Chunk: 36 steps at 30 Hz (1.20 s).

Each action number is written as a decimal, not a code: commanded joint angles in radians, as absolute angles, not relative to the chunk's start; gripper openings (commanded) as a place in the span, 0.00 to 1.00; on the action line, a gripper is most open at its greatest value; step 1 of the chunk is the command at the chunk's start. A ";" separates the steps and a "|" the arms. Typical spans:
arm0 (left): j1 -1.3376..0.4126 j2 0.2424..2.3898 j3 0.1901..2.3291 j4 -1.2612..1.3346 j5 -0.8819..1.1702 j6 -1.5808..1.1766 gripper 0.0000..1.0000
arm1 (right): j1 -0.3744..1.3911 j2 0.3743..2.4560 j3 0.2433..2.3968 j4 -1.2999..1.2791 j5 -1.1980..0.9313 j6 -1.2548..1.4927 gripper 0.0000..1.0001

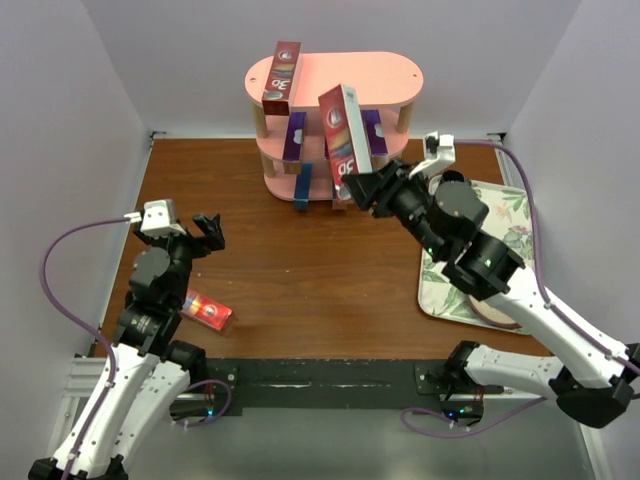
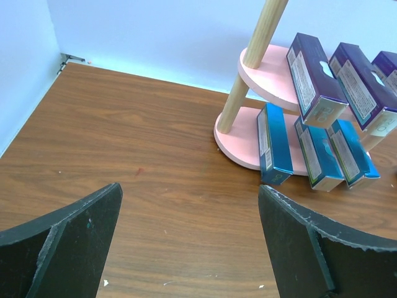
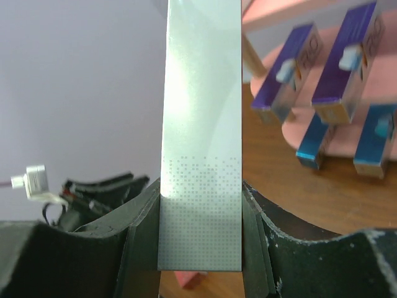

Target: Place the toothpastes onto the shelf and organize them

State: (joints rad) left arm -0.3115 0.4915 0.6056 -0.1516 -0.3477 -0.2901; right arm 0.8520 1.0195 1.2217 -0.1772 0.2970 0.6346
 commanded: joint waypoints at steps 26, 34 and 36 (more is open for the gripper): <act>-0.357 0.466 0.584 -0.123 -0.382 -0.276 0.95 | 0.446 1.680 1.812 0.114 -0.097 1.173 0.38; -0.359 0.468 0.583 -0.123 -0.383 -0.278 0.95 | 0.445 1.683 1.764 0.112 -0.060 1.226 0.49; -0.359 0.469 0.584 -0.121 -0.383 -0.278 0.95 | 0.445 1.697 1.770 0.114 -0.067 1.247 0.51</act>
State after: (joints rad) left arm -0.3550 0.4717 0.5907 -0.1524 -0.3714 -0.2867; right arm 0.4446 1.7157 1.7397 0.0162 -0.0681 1.1900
